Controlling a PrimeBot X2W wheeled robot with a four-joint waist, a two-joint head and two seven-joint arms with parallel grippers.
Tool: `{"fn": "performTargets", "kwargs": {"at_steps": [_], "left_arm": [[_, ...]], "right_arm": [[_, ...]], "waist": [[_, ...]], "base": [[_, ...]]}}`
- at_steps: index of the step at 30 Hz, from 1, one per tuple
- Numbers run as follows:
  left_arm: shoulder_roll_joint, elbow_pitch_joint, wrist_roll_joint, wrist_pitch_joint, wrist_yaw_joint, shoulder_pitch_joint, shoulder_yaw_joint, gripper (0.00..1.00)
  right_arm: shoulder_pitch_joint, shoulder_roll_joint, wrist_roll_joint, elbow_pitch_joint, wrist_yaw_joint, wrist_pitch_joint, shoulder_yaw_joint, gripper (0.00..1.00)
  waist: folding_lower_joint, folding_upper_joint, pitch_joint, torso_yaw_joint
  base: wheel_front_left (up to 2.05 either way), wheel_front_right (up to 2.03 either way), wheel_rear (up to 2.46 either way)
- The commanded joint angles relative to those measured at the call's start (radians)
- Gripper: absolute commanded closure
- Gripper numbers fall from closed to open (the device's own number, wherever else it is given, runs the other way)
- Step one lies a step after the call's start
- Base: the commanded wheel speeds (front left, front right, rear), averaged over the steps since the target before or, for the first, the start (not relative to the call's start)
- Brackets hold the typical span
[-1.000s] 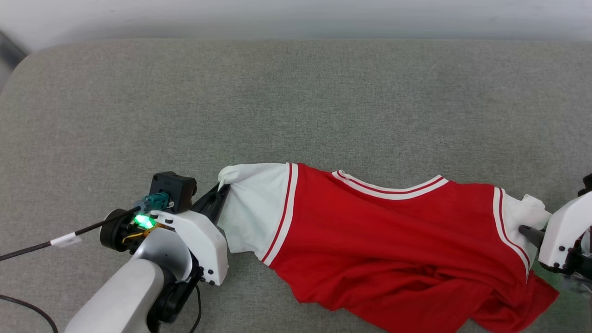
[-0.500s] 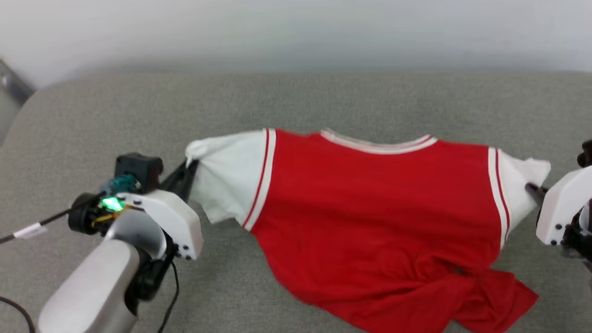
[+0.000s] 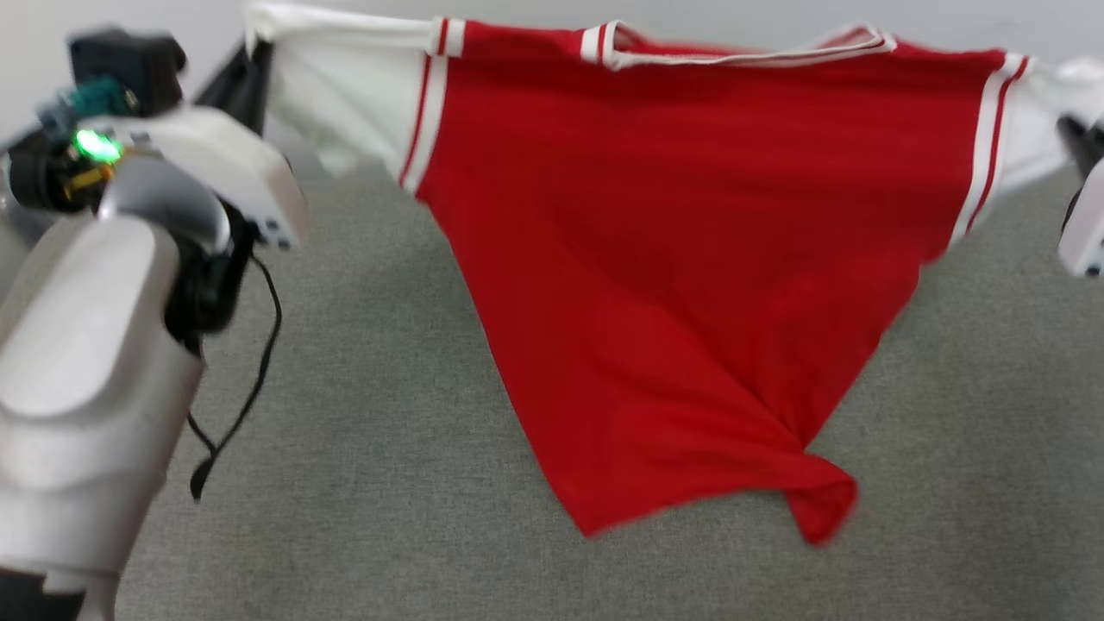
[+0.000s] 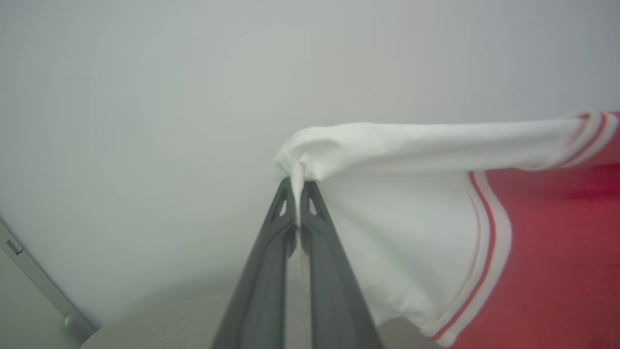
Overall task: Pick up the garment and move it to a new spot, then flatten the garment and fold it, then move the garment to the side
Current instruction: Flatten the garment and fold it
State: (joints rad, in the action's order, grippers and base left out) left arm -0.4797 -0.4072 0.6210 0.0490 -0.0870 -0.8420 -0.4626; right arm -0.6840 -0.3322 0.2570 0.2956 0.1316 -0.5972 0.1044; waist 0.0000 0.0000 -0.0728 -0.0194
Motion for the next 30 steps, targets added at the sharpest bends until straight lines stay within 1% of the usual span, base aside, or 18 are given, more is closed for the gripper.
{"fn": "performTargets", "kwargs": {"at_steps": [1,5,9,13,18,24,30], "left_arm": [[0.001,-0.023,0.004,-0.011,-0.001,-0.031,0.014,1.0],[0.014,-0.137,0.004,-0.039,0.016,-0.183,0.04,1.0],[0.008,-0.221,-0.02,-0.087,0.025,-0.342,0.06,1.0],[-0.004,-0.274,-0.035,-0.148,0.034,-0.5,0.087,1.0],[-0.028,-0.305,-0.035,-0.19,0.05,-0.68,0.121,1.0],[-0.049,-0.325,-0.031,-0.223,0.071,-0.831,0.147,1.0],[-0.054,-0.36,-0.03,-0.258,0.089,-0.902,0.155,1.0]], "right_arm": [[-0.029,-0.013,-0.009,0.011,-0.002,0.013,0.006,1.0],[-0.164,-0.005,-0.035,0.042,-0.002,0.075,0.009,1.0],[-0.314,0.006,-0.066,0.067,-0.002,0.156,0.002,1.0],[-0.475,0.015,-0.106,0.09,-0.002,0.247,-0.005,1.0],[-0.671,0.031,-0.133,0.145,-0.002,0.336,-0.036,1.0],[-0.858,0.036,-0.129,0.217,-0.002,0.405,-0.078,1.0],[-0.978,0.035,-0.106,0.307,-0.002,0.472,-0.131,1.0]], "waist": [[0.0,0.0,-0.017,0.002],[0.0,0.0,-0.081,-0.002],[0.0,0.0,-0.17,-0.01],[0.0,0.0,-0.27,-0.023],[0.0,0.0,-0.401,-0.04],[0.0,0.0,-0.551,-0.047],[0.0,0.0,-0.653,-0.045]], "base": [[0.0,0.0,0.0],[0.0,0.0,0.0],[0.0,0.0,0.0],[0.0,0.0,0.0],[0.0,0.0,0.0],[0.0,0.0,0.0],[0.0,0.0,0.0]]}}
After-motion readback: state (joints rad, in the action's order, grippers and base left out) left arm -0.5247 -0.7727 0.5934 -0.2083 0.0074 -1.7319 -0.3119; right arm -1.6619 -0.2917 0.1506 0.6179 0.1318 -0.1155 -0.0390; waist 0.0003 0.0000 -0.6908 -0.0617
